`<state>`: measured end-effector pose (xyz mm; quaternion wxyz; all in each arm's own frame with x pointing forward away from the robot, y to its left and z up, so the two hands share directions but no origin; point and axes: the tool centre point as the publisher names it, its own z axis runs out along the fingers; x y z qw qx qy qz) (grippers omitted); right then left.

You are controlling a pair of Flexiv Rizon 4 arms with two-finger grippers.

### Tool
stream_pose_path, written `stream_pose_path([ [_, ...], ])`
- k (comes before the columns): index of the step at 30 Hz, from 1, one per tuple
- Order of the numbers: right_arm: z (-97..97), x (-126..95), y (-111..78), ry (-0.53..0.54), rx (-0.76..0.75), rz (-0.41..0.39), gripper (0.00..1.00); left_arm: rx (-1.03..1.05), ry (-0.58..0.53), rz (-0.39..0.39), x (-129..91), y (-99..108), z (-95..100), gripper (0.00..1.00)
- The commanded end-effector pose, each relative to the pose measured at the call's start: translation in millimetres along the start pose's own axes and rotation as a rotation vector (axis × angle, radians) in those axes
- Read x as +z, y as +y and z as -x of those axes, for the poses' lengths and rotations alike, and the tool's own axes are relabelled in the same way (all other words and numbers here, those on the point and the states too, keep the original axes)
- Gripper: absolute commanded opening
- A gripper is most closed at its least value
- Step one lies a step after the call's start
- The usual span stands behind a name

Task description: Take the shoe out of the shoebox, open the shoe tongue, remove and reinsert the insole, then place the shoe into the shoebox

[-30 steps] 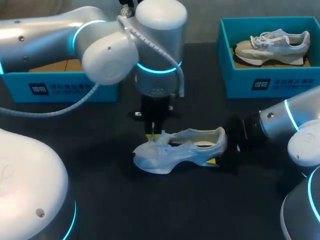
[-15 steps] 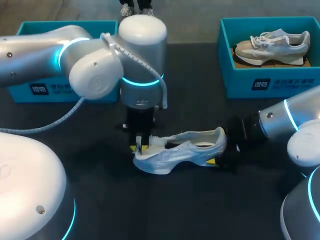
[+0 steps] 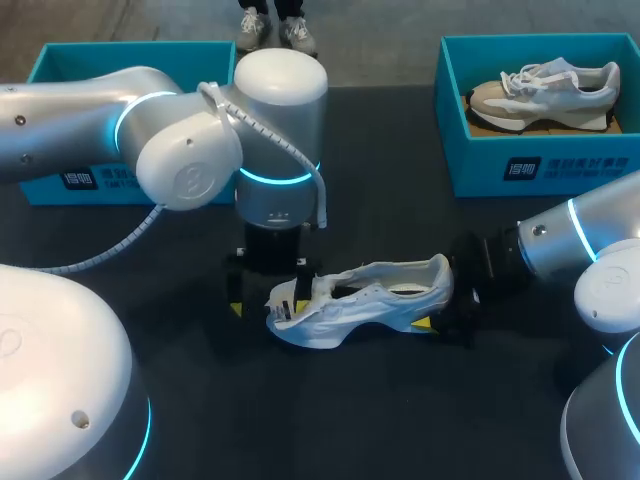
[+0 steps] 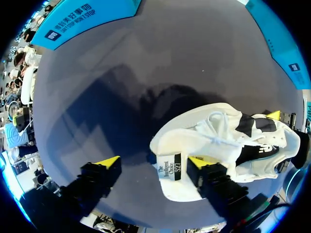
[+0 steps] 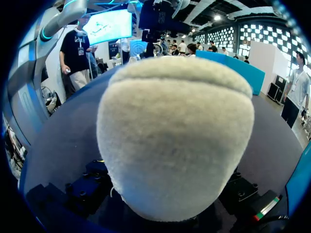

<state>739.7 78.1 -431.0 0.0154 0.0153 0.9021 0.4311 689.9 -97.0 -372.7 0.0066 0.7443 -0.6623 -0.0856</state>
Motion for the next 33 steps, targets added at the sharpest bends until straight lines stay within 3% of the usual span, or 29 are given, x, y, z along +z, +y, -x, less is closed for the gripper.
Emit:
stream_pose_path([
  [1, 0.4, 6.7, -4.3, -0.001, 0.001, -0.004, 0.00, 0.022, 0.038, -0.032, -15.6, 5.2, 5.4, 1.00],
  [18, 0.4, 6.7, -4.3, -0.001, 0.001, -0.004, 0.00, 0.408, 0.087, -0.174, -70.0, -21.3, -22.5, 1.00],
  [29, 0.4, 6.7, -4.3, -0.001, 0.001, -0.004, 0.00, 1.173, 0.101, -0.303, -103.9, -38.2, -33.9, 1.00],
  [33, 0.4, 6.7, -4.3, -0.001, 0.001, -0.004, 0.00, 1.402, 0.050, -0.351, -114.4, -44.1, -39.3, 1.00],
])
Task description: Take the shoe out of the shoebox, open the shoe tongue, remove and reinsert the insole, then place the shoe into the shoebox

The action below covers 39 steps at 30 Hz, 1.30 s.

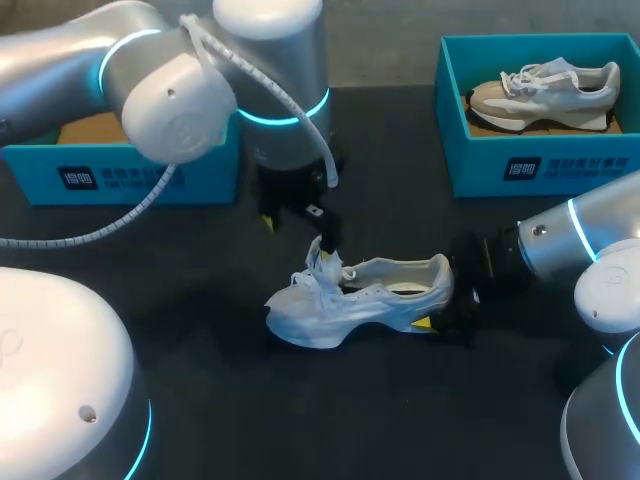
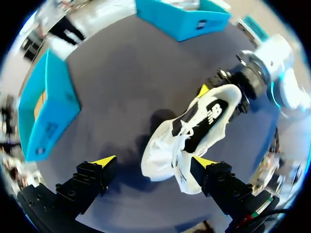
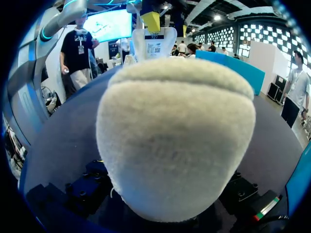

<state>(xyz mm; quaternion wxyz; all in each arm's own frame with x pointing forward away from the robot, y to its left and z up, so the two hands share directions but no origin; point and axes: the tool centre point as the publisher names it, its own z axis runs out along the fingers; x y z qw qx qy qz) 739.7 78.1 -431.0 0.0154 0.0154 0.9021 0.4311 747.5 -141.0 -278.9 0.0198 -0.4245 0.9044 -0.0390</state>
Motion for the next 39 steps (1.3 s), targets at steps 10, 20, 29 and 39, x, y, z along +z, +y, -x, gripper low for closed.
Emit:
stream_pose_path([
  [10, 0.4, 6.7, -4.3, -0.001, 0.001, -0.004, 0.00, 0.790, 0.020, -0.110, -19.3, -44.2, -23.7, 0.46],
  [20, 0.4, 6.7, -4.3, -0.001, 0.001, -0.004, 0.00, 0.778, 0.023, -0.121, -21.7, -53.2, -38.8, 0.00],
  [29, 0.4, 6.7, -4.3, -0.001, 0.001, -0.004, 0.00, 0.778, 0.023, -0.121, -21.7, -53.2, -38.8, 0.00],
  [39, 0.4, 6.7, -4.3, -0.001, 0.001, -0.004, 0.00, 0.791, 0.079, -0.148, -12.2, -50.4, -51.8, 0.00],
])
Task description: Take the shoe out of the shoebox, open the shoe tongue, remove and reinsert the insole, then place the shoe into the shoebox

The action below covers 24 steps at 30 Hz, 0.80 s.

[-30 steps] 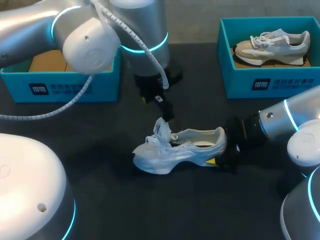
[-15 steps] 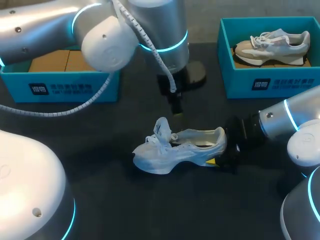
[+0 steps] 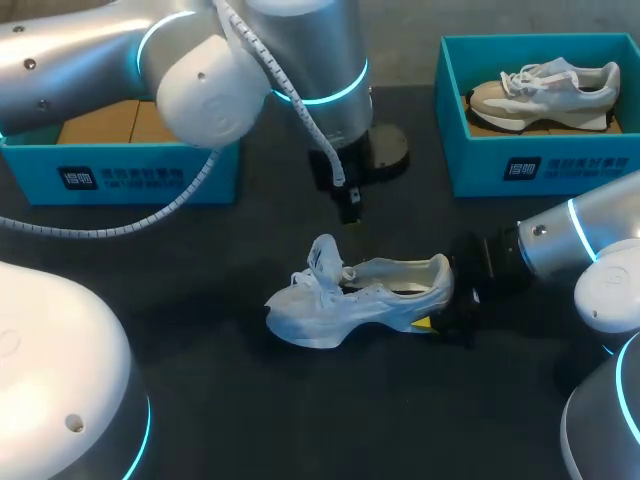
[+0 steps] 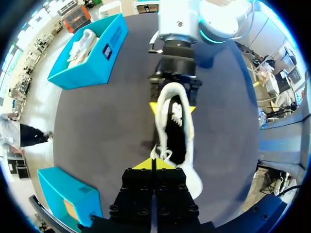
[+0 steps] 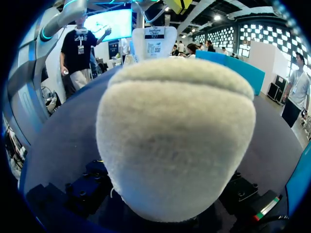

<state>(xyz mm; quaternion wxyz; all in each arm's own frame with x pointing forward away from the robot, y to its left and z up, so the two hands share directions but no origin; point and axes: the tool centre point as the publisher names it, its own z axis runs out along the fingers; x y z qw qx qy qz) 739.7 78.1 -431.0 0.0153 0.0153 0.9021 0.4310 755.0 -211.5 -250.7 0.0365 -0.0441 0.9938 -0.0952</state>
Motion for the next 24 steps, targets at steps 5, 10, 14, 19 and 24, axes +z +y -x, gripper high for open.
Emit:
stream_pose_path([
  [5, 0.4, 6.7, -4.3, -0.001, 0.001, -0.004, 0.00, 0.032, 0.092, -0.044, 34.7, -15.4, -16.0, 0.00],
  [10, 0.4, 6.7, -4.3, -0.001, 0.001, -0.004, 0.00, 0.073, 0.135, -0.050, 59.6, -34.4, -27.5, 0.00],
  [14, 0.4, 6.7, -4.3, -0.001, 0.001, -0.004, 0.00, 0.101, 0.150, -0.057, 78.0, -46.3, -36.1, 0.00],
  [19, 0.4, 6.7, -4.3, -0.001, 0.001, -0.004, 0.00, 0.126, 0.157, -0.077, 100.4, -55.7, -41.2, 0.00],
  [24, 0.4, 6.7, -4.3, -0.001, 0.001, -0.004, 0.00, 0.145, 0.177, -0.079, 117.9, -56.3, -42.3, 0.00],
])
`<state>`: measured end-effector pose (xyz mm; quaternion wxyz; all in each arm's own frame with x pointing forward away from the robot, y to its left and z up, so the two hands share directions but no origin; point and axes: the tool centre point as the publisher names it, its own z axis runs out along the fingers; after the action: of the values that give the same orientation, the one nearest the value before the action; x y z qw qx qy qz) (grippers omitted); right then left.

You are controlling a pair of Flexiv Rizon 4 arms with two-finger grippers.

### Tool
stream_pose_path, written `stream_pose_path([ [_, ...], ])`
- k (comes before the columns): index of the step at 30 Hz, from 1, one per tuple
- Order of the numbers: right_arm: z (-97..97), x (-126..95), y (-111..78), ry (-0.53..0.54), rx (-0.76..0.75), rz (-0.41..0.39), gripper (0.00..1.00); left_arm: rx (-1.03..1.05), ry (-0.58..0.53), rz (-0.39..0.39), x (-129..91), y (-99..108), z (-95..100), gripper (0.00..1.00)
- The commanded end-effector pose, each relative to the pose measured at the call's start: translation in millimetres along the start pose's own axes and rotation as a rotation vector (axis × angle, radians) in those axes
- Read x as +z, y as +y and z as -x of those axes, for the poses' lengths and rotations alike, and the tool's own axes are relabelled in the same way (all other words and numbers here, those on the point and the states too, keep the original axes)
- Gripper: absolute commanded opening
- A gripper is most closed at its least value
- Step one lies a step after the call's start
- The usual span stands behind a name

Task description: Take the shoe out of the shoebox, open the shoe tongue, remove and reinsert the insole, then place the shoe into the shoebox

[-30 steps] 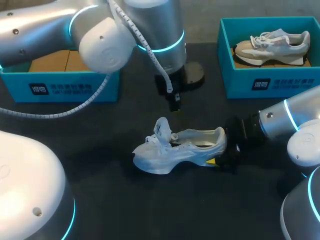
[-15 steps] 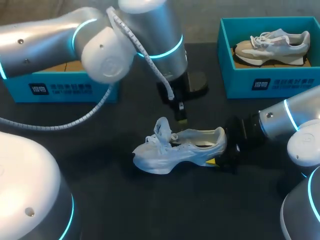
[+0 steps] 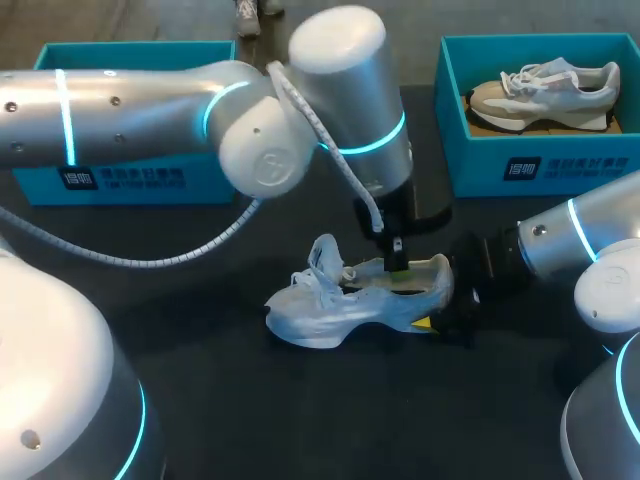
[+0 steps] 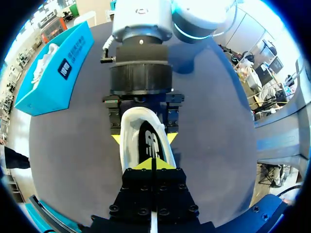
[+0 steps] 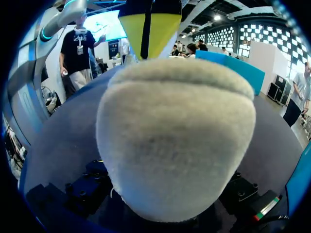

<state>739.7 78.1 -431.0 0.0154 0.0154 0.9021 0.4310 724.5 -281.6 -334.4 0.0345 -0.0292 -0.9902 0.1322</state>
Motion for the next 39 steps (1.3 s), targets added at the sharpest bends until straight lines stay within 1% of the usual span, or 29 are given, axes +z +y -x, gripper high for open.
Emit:
stream_pose_path([
  [1, 0.4, 6.7, -4.3, -0.001, 0.001, -0.004, 0.00, 0.017, 0.028, -0.001, 28.5, -3.3, 4.8, 0.00],
  [2, 0.4, 6.7, -4.3, -0.001, 0.001, -0.004, 0.00, 0.020, 0.034, 0.012, 31.6, -2.7, 4.4, 0.00],
  [7, 0.4, 6.7, -4.3, -0.001, 0.001, -0.004, 0.00, 0.025, 0.064, 0.028, 44.0, 3.6, 4.1, 0.00],
  [14, 0.4, 6.7, -4.3, -0.001, 0.001, -0.004, 0.00, 0.021, 0.073, 0.037, 50.5, 12.8, 1.2, 0.00],
  [20, 0.4, 6.7, -4.3, -0.001, 0.001, -0.004, 0.00, 0.023, 0.092, 0.044, 53.7, 21.2, -7.3, 0.00],
  [21, 0.4, 6.7, -4.3, -0.001, 0.001, -0.004, 0.00, 0.024, 0.096, 0.047, 54.2, 22.1, -7.9, 0.07],
  [22, 0.4, 6.7, -4.3, -0.001, 0.001, -0.004, 0.00, 0.025, 0.106, 0.048, 54.4, 22.8, -8.9, 0.20],
  [24, 0.4, 6.7, -4.3, -0.001, 0.001, -0.004, 0.00, 0.026, 0.105, 0.048, 54.7, 24.1, -10.3, 0.26],
  [27, 0.4, 6.7, -4.3, -0.001, 0.001, -0.004, 0.00, 0.035, 0.117, 0.055, 57.5, 26.6, -11.7, 0.33],
  [35, 0.4, 6.7, -4.3, -0.001, 0.001, -0.004, 0.00, 0.048, 0.139, 0.068, 74.5, 31.2, -11.6, 0.36],
  [39, 0.4, 6.7, -4.3, -0.001, 0.001, -0.004, 0.00, 0.073, 0.116, 0.081, 83.3, 32.9, -9.9, 0.35],
])
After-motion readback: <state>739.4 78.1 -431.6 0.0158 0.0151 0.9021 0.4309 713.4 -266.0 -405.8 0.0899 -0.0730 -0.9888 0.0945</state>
